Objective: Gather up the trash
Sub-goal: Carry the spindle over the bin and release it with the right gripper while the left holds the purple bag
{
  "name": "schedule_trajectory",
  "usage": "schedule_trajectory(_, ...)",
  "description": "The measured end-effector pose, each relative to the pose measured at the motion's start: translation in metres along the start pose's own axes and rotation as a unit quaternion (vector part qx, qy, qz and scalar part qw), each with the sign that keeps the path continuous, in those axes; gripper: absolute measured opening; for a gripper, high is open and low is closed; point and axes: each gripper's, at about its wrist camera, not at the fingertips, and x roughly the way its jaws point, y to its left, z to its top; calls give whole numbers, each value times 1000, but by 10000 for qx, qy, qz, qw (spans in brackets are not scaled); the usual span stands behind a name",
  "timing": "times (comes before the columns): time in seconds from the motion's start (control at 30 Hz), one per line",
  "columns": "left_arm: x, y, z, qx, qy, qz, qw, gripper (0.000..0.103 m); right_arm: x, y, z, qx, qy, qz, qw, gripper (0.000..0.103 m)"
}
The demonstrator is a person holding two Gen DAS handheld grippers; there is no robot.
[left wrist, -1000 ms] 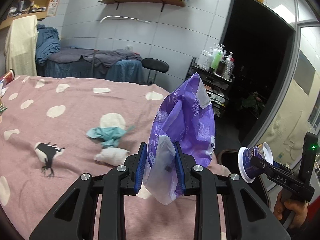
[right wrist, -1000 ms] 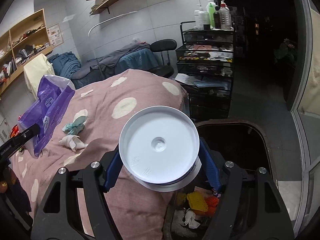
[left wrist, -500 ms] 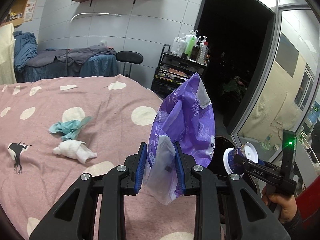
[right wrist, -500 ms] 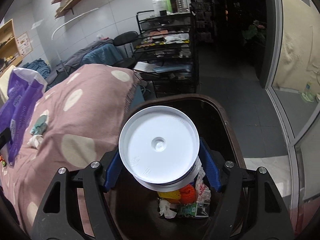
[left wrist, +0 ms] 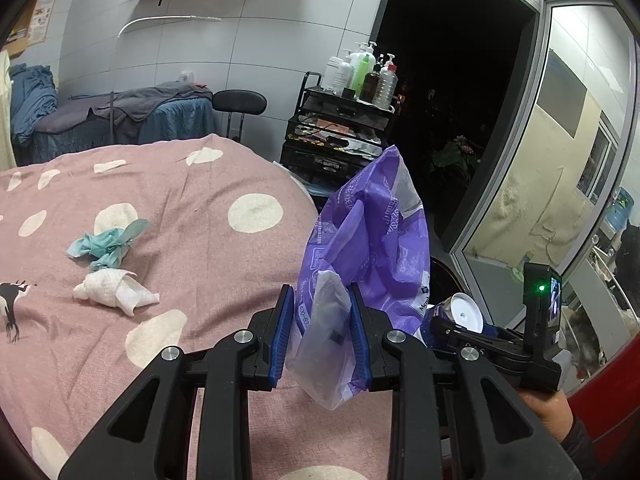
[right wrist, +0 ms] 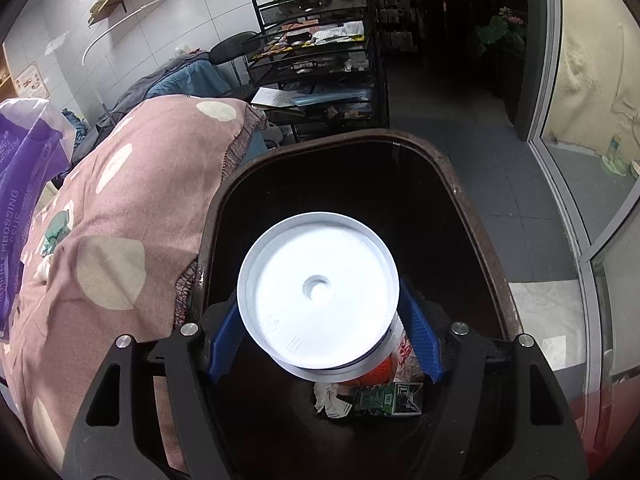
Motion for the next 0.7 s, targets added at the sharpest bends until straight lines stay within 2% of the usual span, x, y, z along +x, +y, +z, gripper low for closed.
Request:
schedule_trajectory(0.27, 1, -5, -1, 75, 26, -66, 9999, 28, -5, 2, -4, 66, -94, 42, 9999, 80)
schedule_trajectory(0.7, 11, -28, 1, 456, 89, -214, 9987, 28, -48, -10, 6, 393, -834, -223, 9955, 87)
